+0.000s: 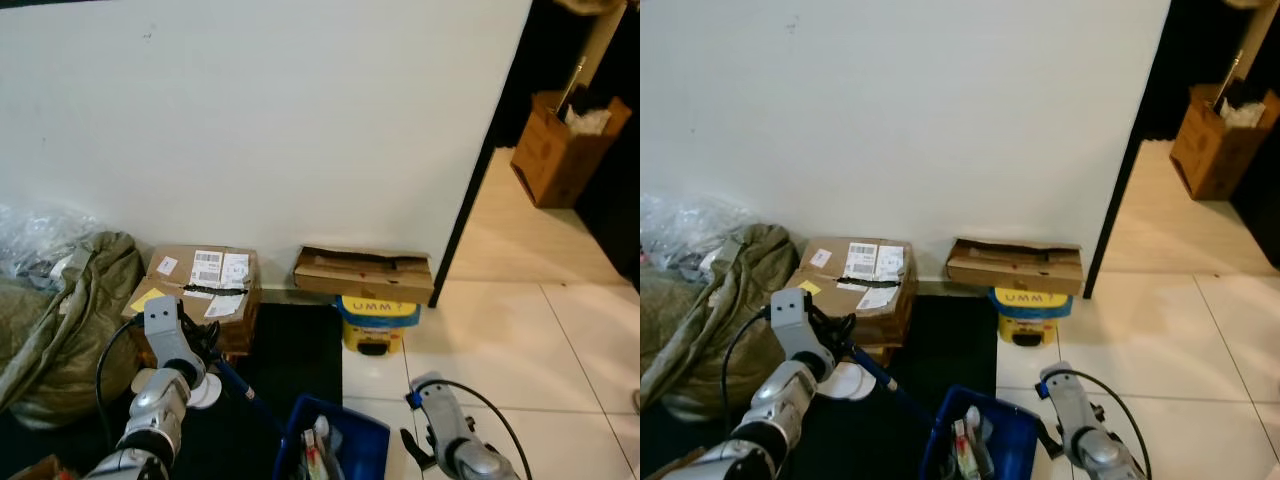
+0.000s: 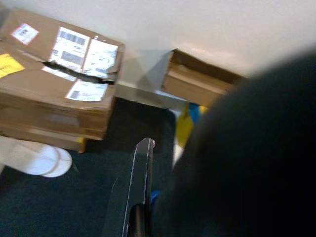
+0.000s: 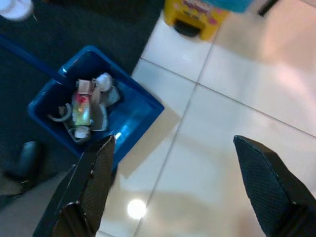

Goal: Sweep floor

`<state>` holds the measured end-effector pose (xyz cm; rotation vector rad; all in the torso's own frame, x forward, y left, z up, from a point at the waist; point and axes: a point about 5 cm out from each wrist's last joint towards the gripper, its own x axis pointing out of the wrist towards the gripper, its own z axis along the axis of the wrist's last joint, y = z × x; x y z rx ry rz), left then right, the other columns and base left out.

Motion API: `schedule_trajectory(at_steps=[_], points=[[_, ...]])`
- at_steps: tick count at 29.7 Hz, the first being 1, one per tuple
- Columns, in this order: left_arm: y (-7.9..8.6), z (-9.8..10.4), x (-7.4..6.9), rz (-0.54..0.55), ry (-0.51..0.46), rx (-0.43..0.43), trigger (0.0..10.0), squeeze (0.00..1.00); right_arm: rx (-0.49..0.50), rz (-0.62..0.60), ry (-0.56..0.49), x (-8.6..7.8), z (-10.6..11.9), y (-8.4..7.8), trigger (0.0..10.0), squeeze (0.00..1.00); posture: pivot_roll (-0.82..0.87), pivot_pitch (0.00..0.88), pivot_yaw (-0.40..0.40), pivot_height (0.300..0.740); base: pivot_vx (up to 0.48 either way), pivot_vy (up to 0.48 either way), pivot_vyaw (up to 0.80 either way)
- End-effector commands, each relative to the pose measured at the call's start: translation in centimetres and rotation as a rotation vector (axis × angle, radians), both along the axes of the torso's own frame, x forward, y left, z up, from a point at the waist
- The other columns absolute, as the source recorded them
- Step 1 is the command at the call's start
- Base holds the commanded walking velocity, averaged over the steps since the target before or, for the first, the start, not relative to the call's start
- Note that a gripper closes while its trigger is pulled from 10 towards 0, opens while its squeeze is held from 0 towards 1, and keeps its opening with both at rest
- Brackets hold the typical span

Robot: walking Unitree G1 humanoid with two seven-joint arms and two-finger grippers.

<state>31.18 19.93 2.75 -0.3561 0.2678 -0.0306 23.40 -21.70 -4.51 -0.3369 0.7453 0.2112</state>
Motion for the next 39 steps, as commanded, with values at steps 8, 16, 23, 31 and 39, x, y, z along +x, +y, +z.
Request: schedule_trajectory(at_steps=[8,16,23,31,39], points=[[3.1,-0.6,-1.0,0.240,0.024,-0.203,10.0,0.00,0.009,0.011,0.035,-0.8,-0.7,0.4,10.0,0.00,-0.18,0.039,0.021,0.740,-0.370,0.000,0.00],[5.1,-1.0,-2.0,0.354,0.031,-0.227,10.0,0.00,0.009,0.017,0.038,-0.9,-0.7,0.3,10.0,0.00,-0.18,0.043,0.013,0.740,-0.351,0.000,0.00],[6.0,-1.3,-2.6,0.397,0.026,-0.252,10.0,0.00,0.023,0.033,0.038,-0.9,-0.7,0.6,10.0,0.00,-0.18,0.051,0.010,0.740,-0.325,0.000,0.00],[6.5,-0.8,-2.4,0.446,-0.018,-0.313,10.0,0.00,0.041,0.088,0.065,-1.4,-1.0,0.8,10.0,0.00,-0.17,0.059,0.006,0.740,-0.309,0.000,0.59],[6.5,-0.1,-1.9,0.462,-0.071,-0.365,10.0,0.00,0.043,0.090,0.078,-2.0,-1.3,0.8,10.0,0.00,-0.17,0.065,0.010,0.740,0.000,0.000,0.77]])
